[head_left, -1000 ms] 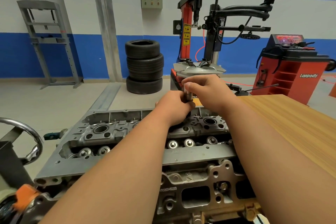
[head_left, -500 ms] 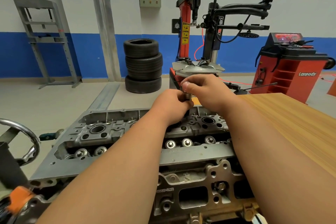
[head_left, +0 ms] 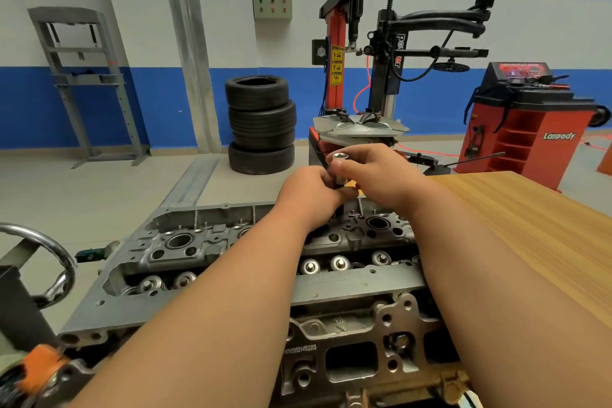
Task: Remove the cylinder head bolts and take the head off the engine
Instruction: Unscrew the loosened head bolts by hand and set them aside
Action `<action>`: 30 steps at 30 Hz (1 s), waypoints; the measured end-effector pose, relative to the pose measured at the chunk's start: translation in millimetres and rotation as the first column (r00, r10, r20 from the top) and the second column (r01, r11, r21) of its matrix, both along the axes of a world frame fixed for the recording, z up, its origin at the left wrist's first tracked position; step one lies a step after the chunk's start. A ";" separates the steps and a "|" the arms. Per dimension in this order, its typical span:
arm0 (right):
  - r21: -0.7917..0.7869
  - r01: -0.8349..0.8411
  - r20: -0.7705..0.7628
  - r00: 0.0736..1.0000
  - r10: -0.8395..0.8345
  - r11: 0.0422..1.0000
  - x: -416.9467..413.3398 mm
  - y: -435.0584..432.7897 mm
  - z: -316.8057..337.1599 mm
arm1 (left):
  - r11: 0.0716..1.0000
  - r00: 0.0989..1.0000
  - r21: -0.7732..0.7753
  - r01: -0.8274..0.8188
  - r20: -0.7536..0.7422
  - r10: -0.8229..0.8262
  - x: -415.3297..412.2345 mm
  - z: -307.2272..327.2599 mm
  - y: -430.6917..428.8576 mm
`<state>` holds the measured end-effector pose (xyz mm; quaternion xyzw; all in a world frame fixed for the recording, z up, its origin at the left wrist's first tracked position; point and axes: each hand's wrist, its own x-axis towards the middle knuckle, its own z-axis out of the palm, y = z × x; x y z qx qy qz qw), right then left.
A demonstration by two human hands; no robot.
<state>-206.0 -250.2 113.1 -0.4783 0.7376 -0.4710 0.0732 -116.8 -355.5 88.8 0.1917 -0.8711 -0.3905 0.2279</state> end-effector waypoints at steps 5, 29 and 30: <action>0.032 0.171 -0.037 0.985 -0.170 0.985 -0.8 -6.7 -4.2 | 0.999 0.999 0.004 0.051 0.013 -0.051 4.1 0.5 -3.9; -0.091 0.076 -0.062 0.995 -0.082 0.993 2.9 -3.1 0.5 | 0.993 0.994 0.056 0.107 0.026 -0.108 3.0 -1.8 -3.8; -0.093 0.057 -0.066 0.996 -0.063 0.994 3.3 -2.6 0.7 | 0.992 0.993 0.057 0.116 0.021 -0.117 3.5 -1.7 -4.2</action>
